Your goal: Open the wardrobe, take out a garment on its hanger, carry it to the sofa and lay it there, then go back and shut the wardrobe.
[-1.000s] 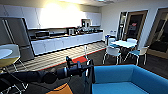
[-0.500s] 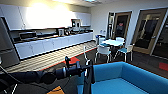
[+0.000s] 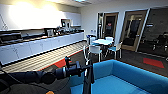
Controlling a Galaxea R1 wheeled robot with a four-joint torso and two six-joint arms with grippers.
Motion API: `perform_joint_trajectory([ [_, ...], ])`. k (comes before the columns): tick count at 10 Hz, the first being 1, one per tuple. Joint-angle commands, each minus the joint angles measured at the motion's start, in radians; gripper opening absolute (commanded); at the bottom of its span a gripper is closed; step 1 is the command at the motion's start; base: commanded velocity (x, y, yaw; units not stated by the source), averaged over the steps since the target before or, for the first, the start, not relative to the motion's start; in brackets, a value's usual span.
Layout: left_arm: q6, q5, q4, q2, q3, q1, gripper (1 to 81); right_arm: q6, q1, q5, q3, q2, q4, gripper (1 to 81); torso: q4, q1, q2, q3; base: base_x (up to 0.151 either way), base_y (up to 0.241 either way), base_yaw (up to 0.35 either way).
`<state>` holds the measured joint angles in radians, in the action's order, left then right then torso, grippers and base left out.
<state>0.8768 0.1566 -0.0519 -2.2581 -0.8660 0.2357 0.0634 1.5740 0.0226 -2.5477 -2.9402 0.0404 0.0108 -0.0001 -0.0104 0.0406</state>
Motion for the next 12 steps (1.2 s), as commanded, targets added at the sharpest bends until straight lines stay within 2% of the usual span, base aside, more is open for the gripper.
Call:
perform_joint_trajectory([
  [1,-0.002,0.041,0.026,0.008,0.03,-0.151,1.0,0.004,-0.039,-0.061,0.005,0.004,-0.007,81.1,0.0,0.0,0.0,0.0,0.0,0.0,-0.272],
  [12,-0.002,0.029,0.026,0.011,0.028,-0.15,1.0,0.003,-0.041,-0.061,0.005,0.002,-0.013,81.1,0.0,0.0,0.0,0.0,0.0,0.0,-0.285],
])
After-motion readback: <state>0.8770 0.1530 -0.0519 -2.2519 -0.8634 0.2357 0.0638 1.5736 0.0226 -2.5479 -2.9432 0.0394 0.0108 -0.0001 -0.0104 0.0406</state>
